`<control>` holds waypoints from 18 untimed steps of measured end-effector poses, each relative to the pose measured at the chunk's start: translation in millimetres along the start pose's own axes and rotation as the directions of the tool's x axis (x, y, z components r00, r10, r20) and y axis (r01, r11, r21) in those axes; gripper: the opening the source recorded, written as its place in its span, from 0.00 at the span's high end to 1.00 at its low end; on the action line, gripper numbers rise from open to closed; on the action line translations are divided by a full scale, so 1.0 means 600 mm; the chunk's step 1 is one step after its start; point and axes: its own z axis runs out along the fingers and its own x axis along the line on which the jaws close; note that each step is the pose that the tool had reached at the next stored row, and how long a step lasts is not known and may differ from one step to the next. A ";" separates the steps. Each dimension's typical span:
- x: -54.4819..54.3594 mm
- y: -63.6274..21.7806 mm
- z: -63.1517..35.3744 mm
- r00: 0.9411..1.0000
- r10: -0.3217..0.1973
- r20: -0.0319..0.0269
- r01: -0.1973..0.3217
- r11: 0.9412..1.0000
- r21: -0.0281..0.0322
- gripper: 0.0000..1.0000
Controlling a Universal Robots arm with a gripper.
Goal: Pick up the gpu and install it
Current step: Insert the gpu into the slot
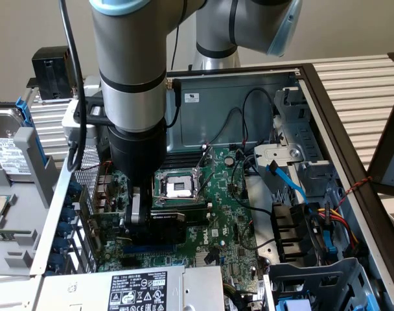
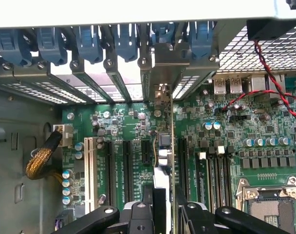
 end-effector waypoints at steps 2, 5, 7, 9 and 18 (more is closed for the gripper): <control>0.000 0.000 0.000 1.000 -0.001 0.000 0.001 1.000 0.000 0.73; 0.000 0.000 0.000 1.000 -0.001 0.000 0.001 1.000 0.000 0.73; 0.000 0.000 -0.001 1.000 -0.002 0.000 0.002 1.000 0.000 0.73; 0.000 0.000 -0.001 1.000 -0.003 0.000 0.003 1.000 0.000 0.73; -0.001 0.000 -0.001 1.000 -0.018 -0.002 0.018 1.000 0.000 0.73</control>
